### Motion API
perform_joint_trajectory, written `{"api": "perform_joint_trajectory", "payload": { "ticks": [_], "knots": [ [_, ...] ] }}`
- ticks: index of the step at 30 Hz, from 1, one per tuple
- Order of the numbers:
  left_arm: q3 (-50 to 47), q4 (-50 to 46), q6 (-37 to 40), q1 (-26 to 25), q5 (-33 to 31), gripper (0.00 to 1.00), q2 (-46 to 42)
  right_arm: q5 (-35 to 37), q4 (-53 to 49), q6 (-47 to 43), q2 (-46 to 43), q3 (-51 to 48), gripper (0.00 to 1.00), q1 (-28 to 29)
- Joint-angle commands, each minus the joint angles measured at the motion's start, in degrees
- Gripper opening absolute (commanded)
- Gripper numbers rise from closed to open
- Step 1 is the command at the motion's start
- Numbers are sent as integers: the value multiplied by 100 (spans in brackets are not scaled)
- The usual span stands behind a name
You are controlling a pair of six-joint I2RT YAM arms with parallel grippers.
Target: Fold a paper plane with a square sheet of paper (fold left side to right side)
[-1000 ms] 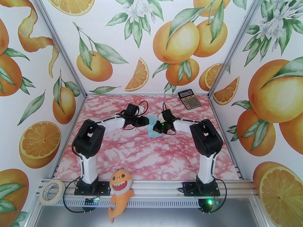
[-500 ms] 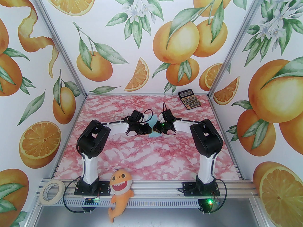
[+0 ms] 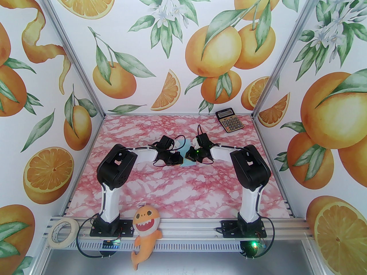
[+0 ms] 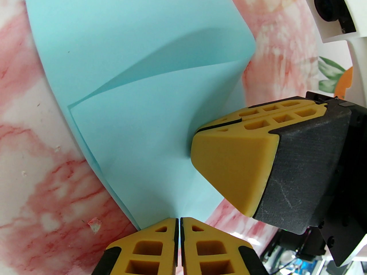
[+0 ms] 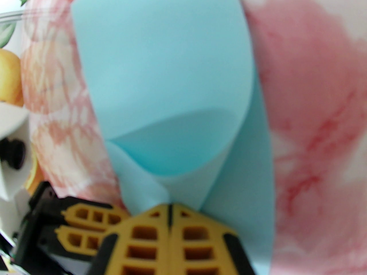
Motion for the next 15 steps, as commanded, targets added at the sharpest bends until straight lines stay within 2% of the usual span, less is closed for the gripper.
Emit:
{"api": "perform_joint_trajectory", "payload": {
  "ticks": [1, 7, 15],
  "knots": [
    [98, -137, 174, -49, -65, 11, 153, 171, -179, 60, -101, -188, 3, -42],
    [55, -180, 242, -58, -81, 9, 171, 30, -4, 242, -456, -172, 4, 50],
    [88, -205, 249, -61, -78, 8, 207, -15, 110, 456, -103, -108, 1, 194]
  ]
}}
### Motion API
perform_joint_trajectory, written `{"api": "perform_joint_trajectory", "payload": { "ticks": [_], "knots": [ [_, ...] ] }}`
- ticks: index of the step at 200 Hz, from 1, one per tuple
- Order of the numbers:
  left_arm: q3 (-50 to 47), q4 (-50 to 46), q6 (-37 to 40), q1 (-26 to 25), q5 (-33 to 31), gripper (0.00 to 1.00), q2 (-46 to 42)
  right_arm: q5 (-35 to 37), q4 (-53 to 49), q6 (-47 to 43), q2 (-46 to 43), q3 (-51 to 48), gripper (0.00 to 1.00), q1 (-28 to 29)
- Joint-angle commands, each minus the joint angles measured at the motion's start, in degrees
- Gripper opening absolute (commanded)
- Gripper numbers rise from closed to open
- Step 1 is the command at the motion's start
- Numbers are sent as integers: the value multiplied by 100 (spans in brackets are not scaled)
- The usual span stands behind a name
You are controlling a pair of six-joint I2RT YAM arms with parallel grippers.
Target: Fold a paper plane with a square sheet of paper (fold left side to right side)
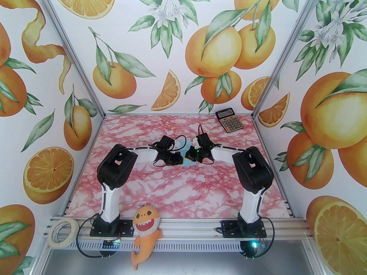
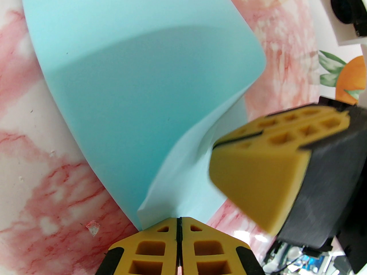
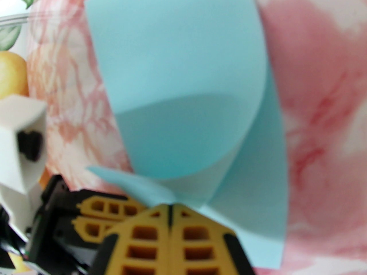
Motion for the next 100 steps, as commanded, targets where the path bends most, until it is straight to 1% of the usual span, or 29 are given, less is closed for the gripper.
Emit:
{"api": "perform_joint_trajectory", "payload": {
  "ticks": [1, 36, 100],
  "knots": [
    [72, -199, 100, -58, -100, 8, 187, 47, 71, 155, 187, 5, 1, 54],
    [107, -408, 210, -53, -187, 6, 209, 247, -42, 154, 314, -12, 0, -6],
    [139, -889, 489, -54, -319, 1, 318, 656, -194, 32, 251, -17, 0, -435]
  ]
}}
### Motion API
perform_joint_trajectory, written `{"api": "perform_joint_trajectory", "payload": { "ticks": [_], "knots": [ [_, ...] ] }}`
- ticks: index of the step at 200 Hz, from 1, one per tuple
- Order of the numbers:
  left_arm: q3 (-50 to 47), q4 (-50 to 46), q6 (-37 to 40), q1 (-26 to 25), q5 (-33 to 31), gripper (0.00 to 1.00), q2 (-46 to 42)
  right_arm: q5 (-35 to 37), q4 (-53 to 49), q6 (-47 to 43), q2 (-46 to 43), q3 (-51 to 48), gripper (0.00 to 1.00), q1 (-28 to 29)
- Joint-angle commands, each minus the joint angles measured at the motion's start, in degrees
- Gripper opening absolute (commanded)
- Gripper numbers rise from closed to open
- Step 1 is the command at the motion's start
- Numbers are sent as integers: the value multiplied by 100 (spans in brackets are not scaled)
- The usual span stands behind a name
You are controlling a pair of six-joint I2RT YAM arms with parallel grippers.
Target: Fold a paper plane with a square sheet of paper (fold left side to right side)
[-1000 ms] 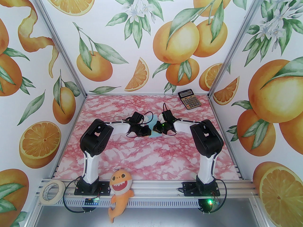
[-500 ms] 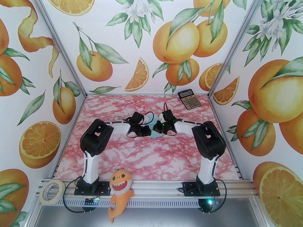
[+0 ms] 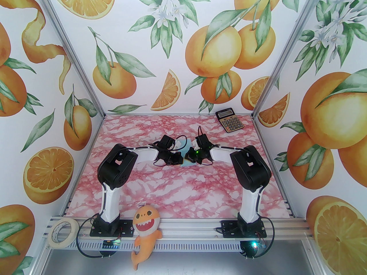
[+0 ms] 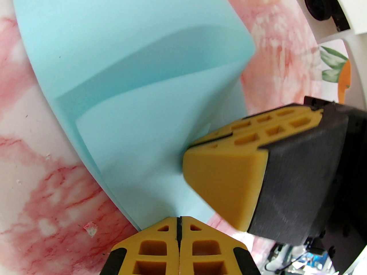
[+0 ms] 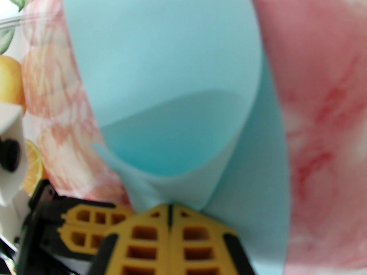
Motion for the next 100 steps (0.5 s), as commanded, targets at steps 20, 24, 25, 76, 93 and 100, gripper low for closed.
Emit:
{"api": "perform_joint_trajectory", "payload": {
  "ticks": [20, 24, 25, 76, 93, 100],
  "knots": [
    [3, -690, 281, -35, -231, 0, 314, 666, -303, -103, 155, 131, 0, -425],
    [3, -699, 295, -40, -234, 0, 318, 680, -313, -112, 163, 170, 0, -449],
    [4, -700, 295, -41, -230, 0, 318, 686, -315, -117, 172, 179, 0, -453],
    [47, -754, 338, -41, -192, 0, 319, 868, -524, -189, 454, 681, 0, -769],
    [75, -763, 332, -41, -191, 1, 327, 831, -564, -297, 345, 727, 0, -808],
    [84, -755, 324, -41, -191, 1, 319, 805, -548, -344, 235, 692, 0, -808]
  ]
}}
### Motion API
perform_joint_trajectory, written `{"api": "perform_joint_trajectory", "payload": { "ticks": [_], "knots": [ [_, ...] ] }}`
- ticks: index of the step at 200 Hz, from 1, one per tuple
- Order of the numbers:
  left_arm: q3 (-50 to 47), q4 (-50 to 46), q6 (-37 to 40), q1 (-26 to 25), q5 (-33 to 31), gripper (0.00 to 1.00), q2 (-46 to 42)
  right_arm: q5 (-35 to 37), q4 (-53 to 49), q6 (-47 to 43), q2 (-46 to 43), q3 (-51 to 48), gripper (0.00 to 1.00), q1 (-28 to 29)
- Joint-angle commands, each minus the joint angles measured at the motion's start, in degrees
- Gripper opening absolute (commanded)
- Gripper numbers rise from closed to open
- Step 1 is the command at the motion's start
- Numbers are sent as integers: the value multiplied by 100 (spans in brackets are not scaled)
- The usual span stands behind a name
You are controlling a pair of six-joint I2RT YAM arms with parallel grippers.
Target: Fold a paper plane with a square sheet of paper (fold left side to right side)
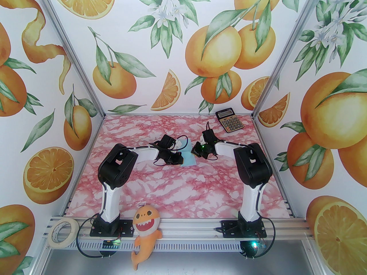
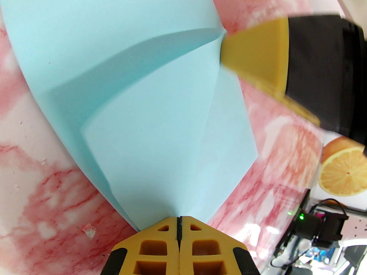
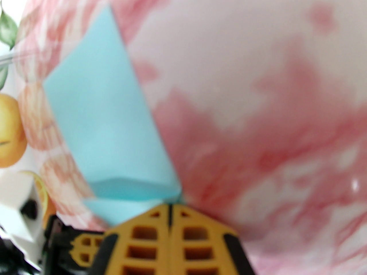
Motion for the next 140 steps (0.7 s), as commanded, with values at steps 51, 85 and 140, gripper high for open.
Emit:
{"api": "perform_joint_trajectory", "payload": {
  "ticks": [51, 85, 140],
  "knots": [
    [1, -570, 91, -41, -180, 1, 288, 214, 164, -204, -766, -377, 0, 62],
    [-14, -555, 83, -45, -165, 1, 279, 80, 421, 18, -751, -469, 0, 514],
    [-19, -547, 55, -43, -170, 1, 271, 9, 605, 229, -5, -270, 0, 620]
  ]
}}
